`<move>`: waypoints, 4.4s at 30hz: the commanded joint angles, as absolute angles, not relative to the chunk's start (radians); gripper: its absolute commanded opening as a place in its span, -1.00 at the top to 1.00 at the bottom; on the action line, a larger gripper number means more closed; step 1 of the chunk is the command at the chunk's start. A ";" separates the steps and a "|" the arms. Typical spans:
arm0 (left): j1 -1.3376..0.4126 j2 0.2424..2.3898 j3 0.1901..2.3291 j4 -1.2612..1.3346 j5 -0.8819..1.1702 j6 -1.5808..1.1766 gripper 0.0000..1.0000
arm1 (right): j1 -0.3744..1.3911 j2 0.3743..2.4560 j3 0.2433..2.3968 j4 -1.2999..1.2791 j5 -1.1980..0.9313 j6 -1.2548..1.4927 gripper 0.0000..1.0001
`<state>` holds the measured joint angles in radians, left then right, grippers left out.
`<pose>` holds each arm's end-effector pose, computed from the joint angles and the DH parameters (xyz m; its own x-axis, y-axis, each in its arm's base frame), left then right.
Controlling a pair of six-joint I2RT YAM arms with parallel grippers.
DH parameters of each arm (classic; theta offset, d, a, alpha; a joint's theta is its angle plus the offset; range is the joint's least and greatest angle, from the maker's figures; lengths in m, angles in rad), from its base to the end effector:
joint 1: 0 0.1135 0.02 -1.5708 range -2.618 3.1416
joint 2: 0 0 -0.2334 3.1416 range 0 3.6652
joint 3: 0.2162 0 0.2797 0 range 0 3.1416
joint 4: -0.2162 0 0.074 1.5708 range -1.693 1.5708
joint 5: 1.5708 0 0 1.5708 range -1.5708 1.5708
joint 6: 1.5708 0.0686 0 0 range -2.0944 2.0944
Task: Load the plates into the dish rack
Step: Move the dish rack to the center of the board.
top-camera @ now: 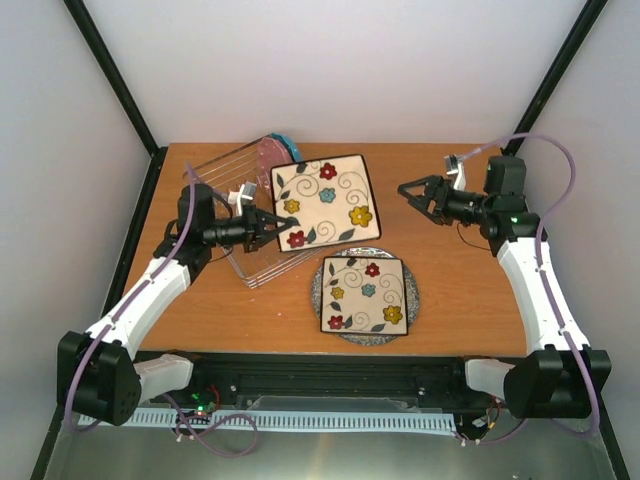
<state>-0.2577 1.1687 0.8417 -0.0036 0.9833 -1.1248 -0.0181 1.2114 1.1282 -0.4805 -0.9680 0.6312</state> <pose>0.2877 -0.1349 0.2610 -0.9496 -0.2668 -0.1642 0.1061 0.2193 -0.9699 0.3115 0.0509 0.3088 -0.8361 0.3498 -0.4227 -0.2385 0.4621 0.8542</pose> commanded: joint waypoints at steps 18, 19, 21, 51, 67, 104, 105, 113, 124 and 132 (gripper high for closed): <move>-0.216 1.171 0.873 0.107 1.164 -1.025 0.99 | 0.176 1.491 1.401 -0.769 -0.983 0.209 -0.40; -0.216 1.173 0.871 0.109 1.164 -1.025 0.99 | 0.183 1.498 1.402 -0.769 -0.981 0.209 -0.37; -0.216 1.178 0.869 0.114 1.166 -1.024 0.99 | 0.201 1.513 1.412 -0.768 -0.979 0.208 -0.34; -0.133 1.221 0.896 -0.090 1.085 -0.837 0.83 | 0.295 1.666 1.702 -0.918 -0.813 0.179 0.94; 0.061 1.201 1.053 -0.350 0.943 -0.731 -0.28 | 0.508 1.833 2.273 -1.079 -0.348 0.148 0.94; 0.281 1.410 1.141 -0.588 0.297 -0.535 -0.38 | 0.864 2.150 2.589 -0.705 0.455 -0.152 0.94; 0.281 1.431 1.154 -0.600 0.296 -0.518 -0.36 | 0.864 2.147 2.590 -0.706 0.450 -0.145 0.94; 0.281 1.520 1.173 -0.517 0.388 -0.447 -0.16 | 0.867 2.128 2.588 -0.732 0.414 -0.115 0.94; 0.282 1.639 1.279 -0.464 0.444 -0.432 0.11 | 0.877 2.105 2.562 -0.744 0.402 -0.113 0.95; 0.280 1.747 1.356 -0.490 0.456 -0.392 0.36 | 0.877 2.106 2.560 -0.732 0.403 -0.122 0.94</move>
